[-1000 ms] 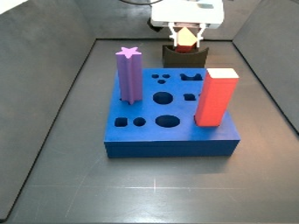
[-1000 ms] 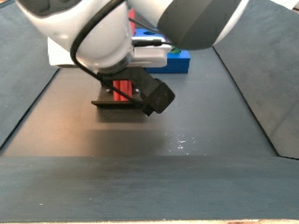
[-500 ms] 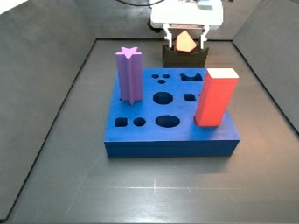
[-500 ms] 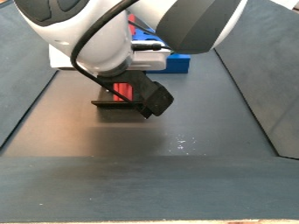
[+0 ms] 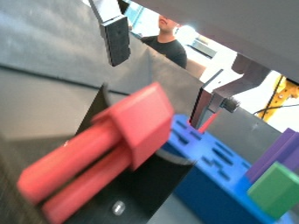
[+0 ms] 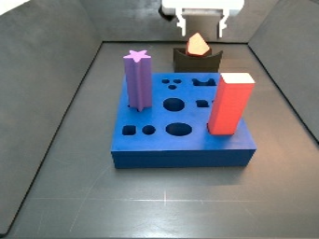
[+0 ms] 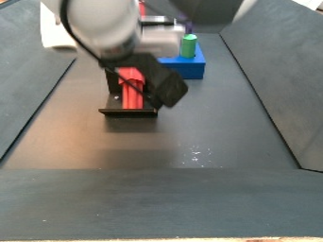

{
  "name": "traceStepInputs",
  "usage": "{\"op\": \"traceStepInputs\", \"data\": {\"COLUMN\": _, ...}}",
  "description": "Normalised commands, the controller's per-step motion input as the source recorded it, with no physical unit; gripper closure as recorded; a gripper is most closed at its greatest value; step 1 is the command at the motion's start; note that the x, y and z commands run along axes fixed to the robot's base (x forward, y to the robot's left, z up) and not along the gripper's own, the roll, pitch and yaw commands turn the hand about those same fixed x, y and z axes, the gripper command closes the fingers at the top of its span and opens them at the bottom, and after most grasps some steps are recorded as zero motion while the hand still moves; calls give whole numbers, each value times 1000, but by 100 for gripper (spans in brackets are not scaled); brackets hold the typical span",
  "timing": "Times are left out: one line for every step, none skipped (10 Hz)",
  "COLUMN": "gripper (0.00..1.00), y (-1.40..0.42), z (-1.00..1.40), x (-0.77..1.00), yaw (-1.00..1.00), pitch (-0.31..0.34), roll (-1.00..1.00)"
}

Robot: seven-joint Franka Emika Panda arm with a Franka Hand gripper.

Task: Pick up the 3 prong object. Move up. Rotate the 3 prong object. Place the 3 prong object on the fixture. Regrasp the 3 prong object. Move to above the board. Insert the 3 prong object.
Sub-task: Regrasp the 3 prong object.

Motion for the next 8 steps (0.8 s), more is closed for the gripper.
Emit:
{"op": "traceStepInputs", "data": {"gripper": 0, "y": 2, "z": 911, "x": -35, "yaw": -2, "pitch": 64, "roll": 70}}
{"op": "traceStepInputs", "data": {"gripper": 0, "y": 4, "z": 732, "x": -27, "yaw": -6, "pitch": 72, "roll": 57}}
{"op": "traceStepInputs", "data": {"gripper": 0, "y": 6, "z": 483, "x": -27, "yaw": -17, "pitch": 71, "roll": 44}}
{"op": "traceStepInputs", "data": {"gripper": 0, "y": 6, "z": 299, "x": -28, "yaw": -23, "pitch": 69, "roll": 39}}
{"op": "traceStepInputs", "data": {"gripper": 0, "y": -763, "z": 693, "x": -88, "yaw": 16, "pitch": 63, "roll": 1000}}
{"op": "traceStepInputs", "data": {"gripper": 0, "y": -761, "z": 630, "x": -77, "yaw": 16, "pitch": 62, "roll": 1000}}
{"op": "traceStepInputs", "data": {"gripper": 0, "y": -562, "z": 417, "x": -93, "yaw": 15, "pitch": 48, "roll": 1000}}
{"op": "traceStepInputs", "data": {"gripper": 0, "y": -450, "z": 286, "x": -101, "yaw": 15, "pitch": 43, "roll": 1000}}
